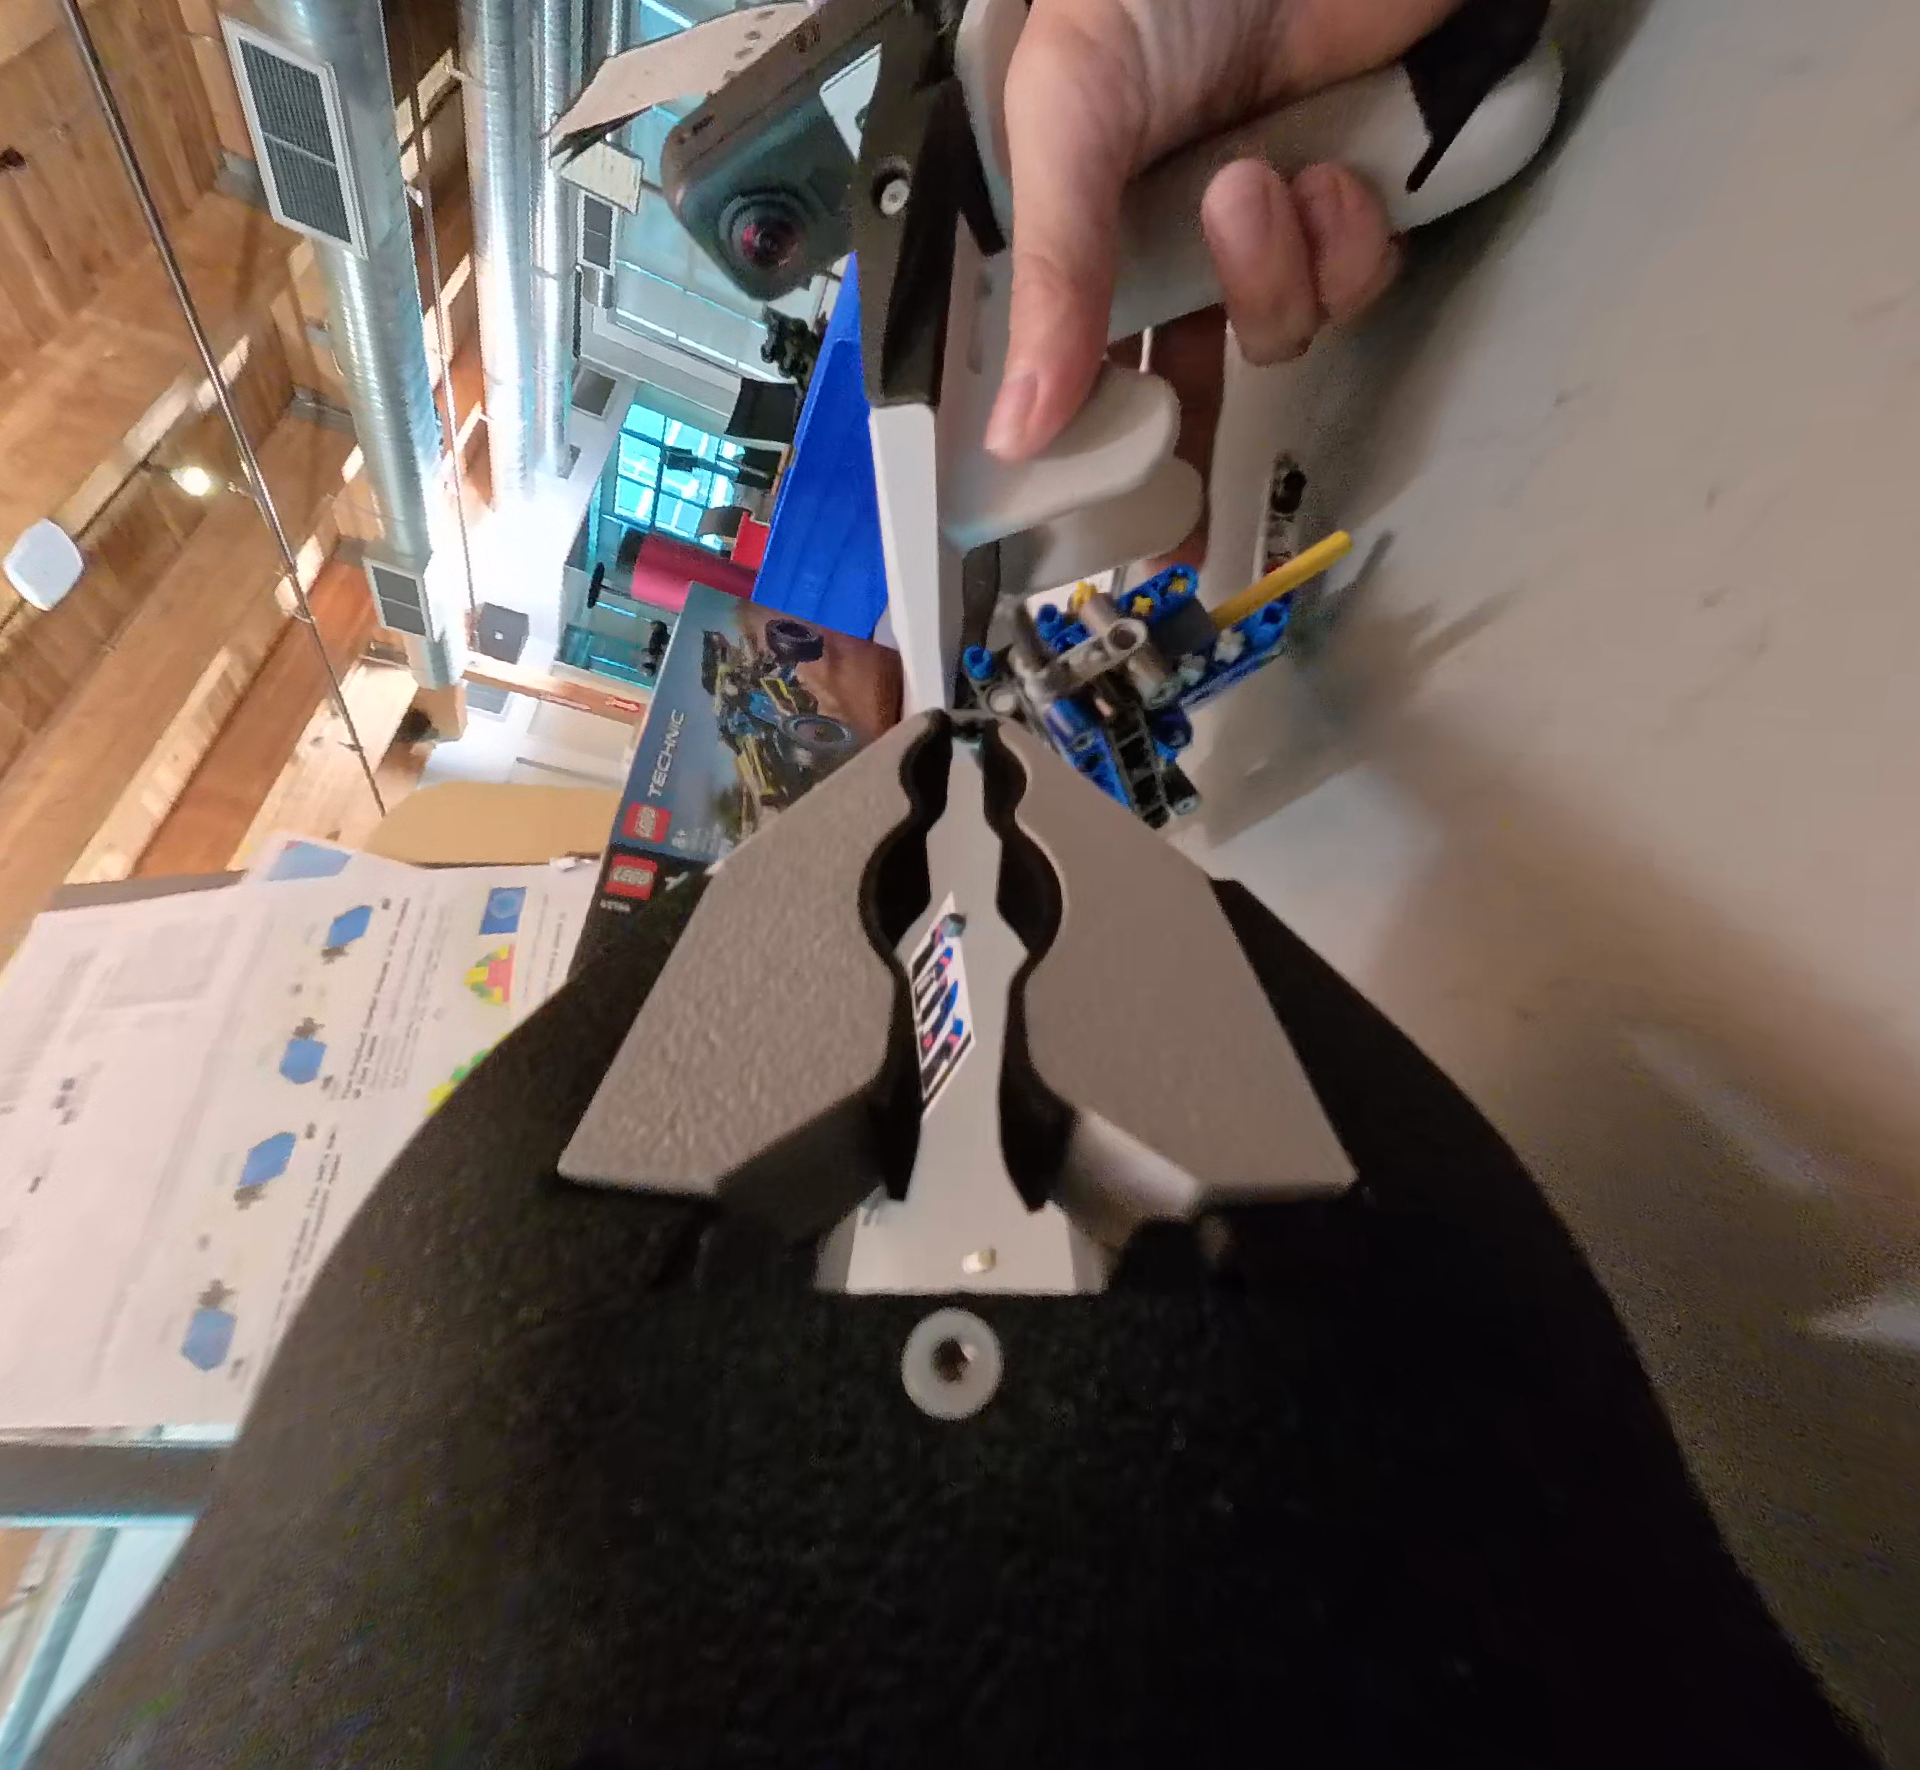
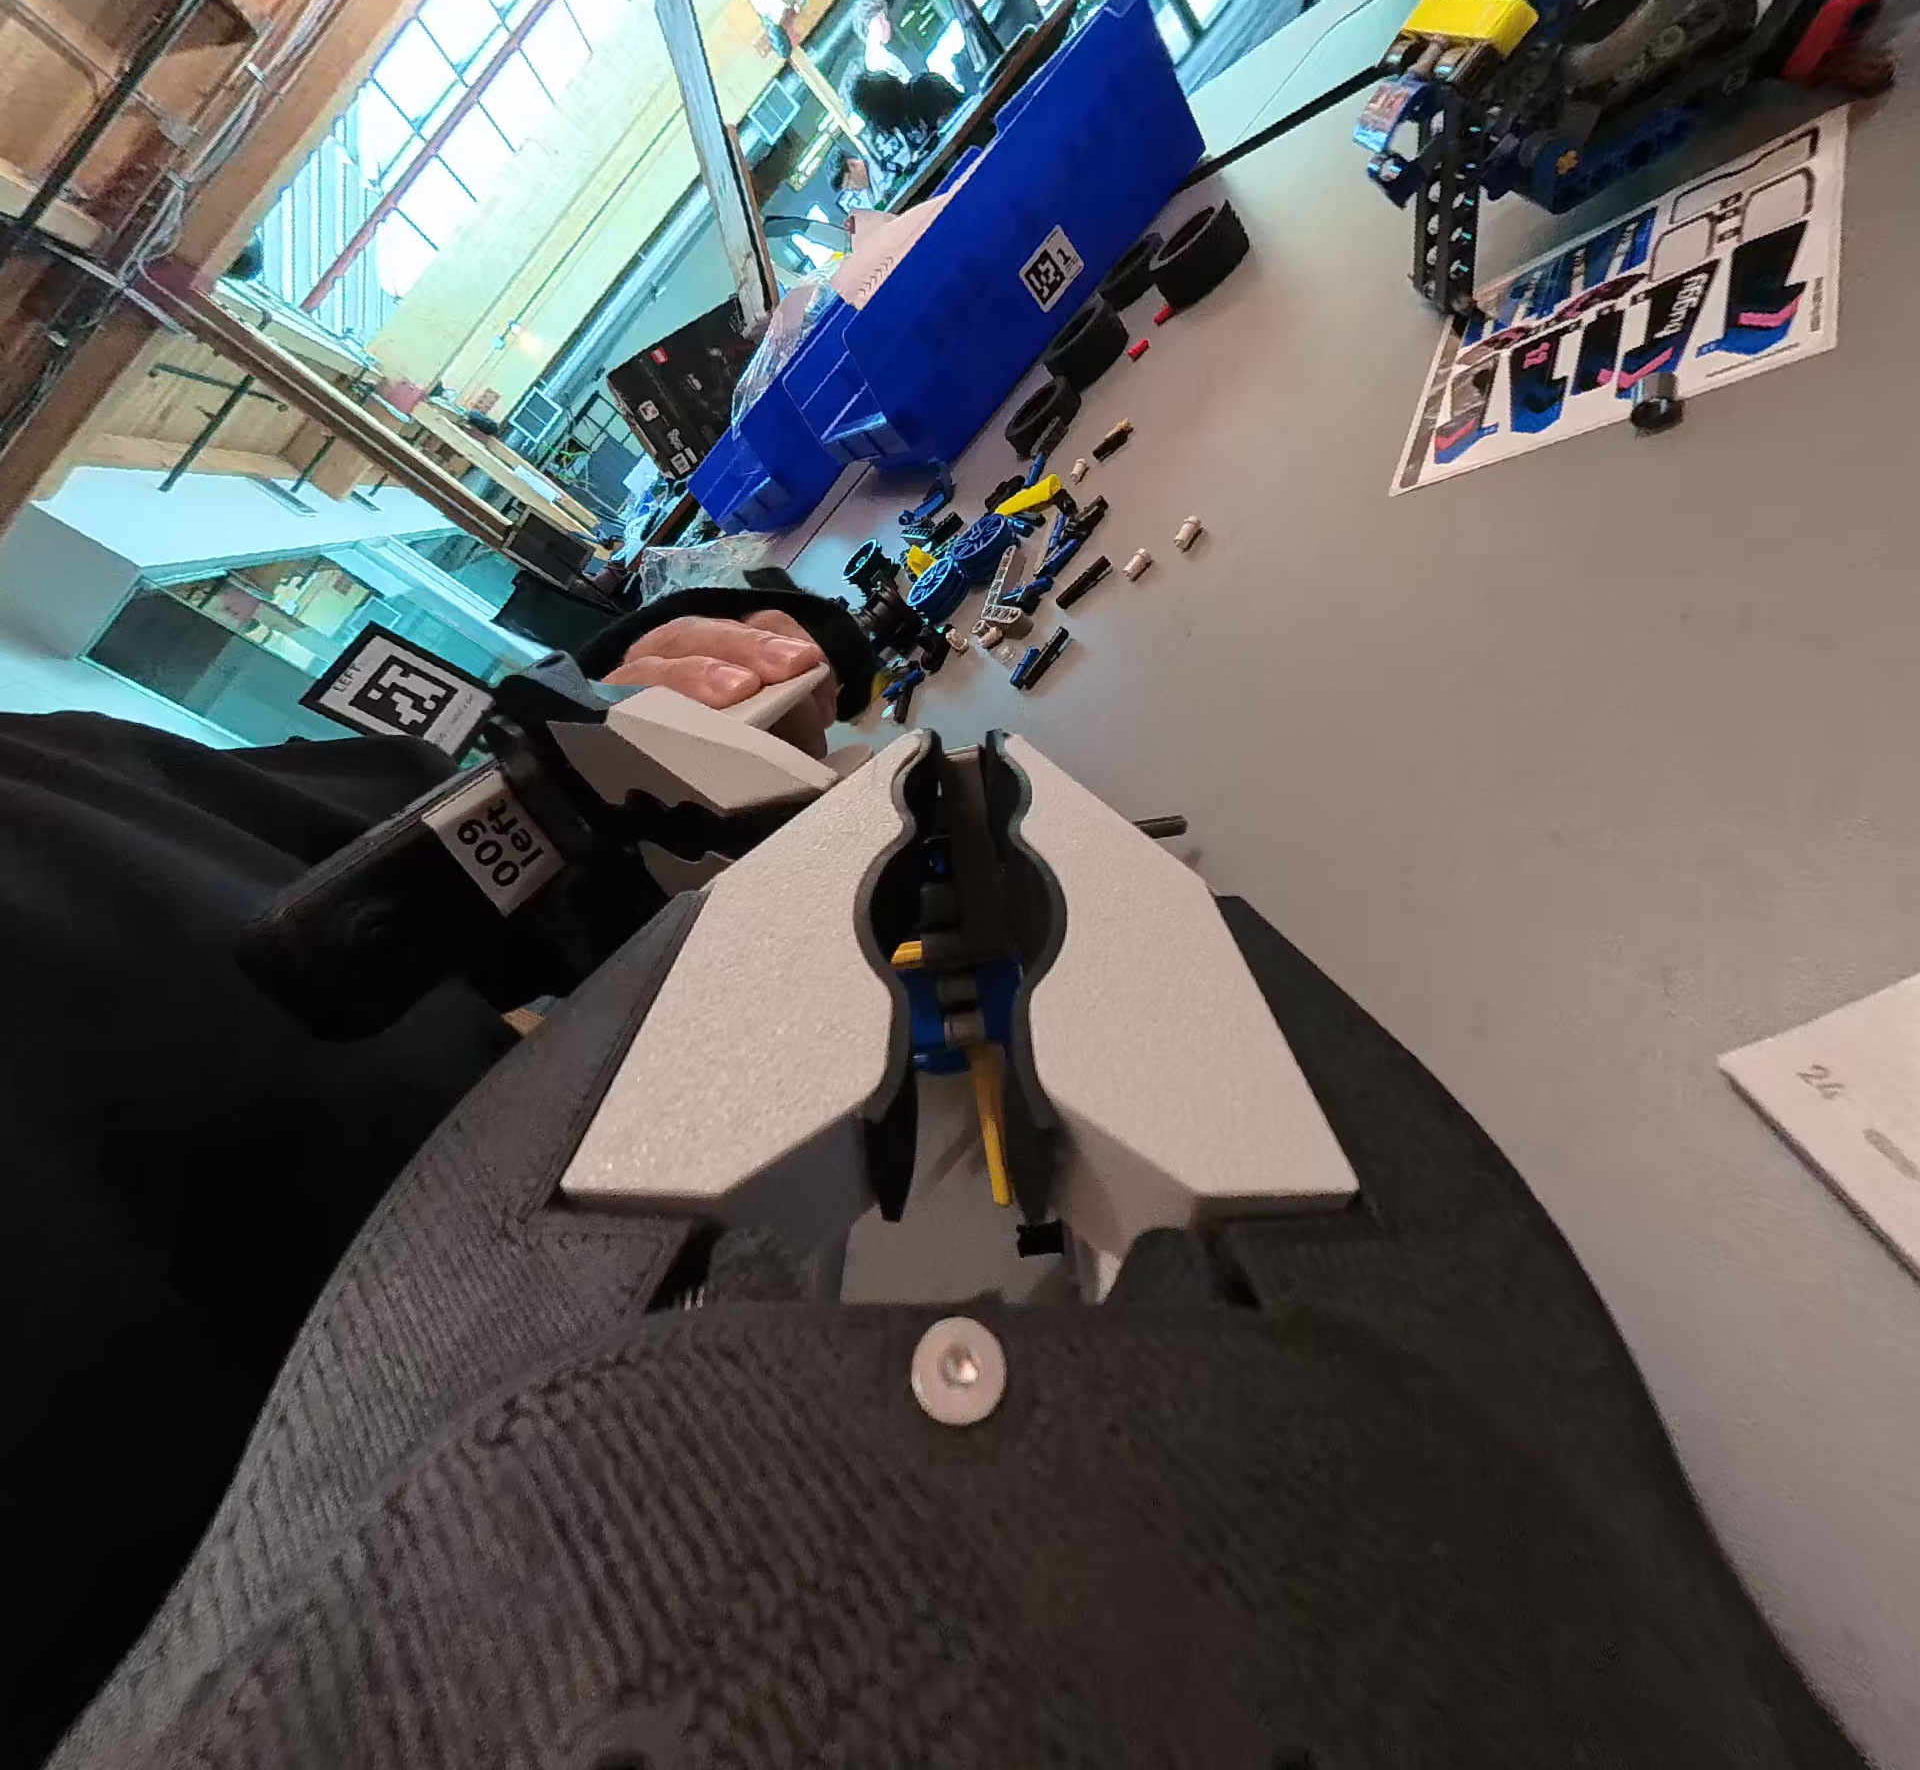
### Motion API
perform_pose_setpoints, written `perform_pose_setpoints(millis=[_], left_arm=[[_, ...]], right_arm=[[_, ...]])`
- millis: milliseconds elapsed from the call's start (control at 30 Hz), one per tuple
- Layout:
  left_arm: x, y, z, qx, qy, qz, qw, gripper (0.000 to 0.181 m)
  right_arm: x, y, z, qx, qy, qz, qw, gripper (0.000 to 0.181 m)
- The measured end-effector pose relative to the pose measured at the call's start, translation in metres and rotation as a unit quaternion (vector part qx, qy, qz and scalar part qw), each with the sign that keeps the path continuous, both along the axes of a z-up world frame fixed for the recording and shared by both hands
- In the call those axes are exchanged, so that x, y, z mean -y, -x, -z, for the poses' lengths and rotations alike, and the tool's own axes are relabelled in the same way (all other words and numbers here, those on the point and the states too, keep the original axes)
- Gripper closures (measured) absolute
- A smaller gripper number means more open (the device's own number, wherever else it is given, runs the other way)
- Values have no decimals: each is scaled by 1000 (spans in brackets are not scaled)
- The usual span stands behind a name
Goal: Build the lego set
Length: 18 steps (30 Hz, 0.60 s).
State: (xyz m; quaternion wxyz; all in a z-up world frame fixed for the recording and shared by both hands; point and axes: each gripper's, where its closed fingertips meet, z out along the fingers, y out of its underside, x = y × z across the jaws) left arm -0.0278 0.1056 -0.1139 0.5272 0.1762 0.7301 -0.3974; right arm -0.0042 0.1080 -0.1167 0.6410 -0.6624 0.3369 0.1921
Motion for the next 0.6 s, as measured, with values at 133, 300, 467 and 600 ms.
perform_pose_setpoints(millis=[133, 300, 467, 600], left_arm=[[-2, -3, 4, -35, 15, -5, 999, 178], [-1, -6, 3, -59, 36, -9, 998, 178], [0, -6, 0, -95, 65, -5, 993, 178], [-1, -6, -5, -129, 97, -8, 987, 178]], right_arm=[[2, -2, 1, -10, -2, 3, 1000, 174], [3, -2, 0, -14, -9, 4, 1000, 174], [3, -1, -2, -31, -23, -1, 999, 174], [4, -2, -8, -51, -56, 0, 997, 174]])
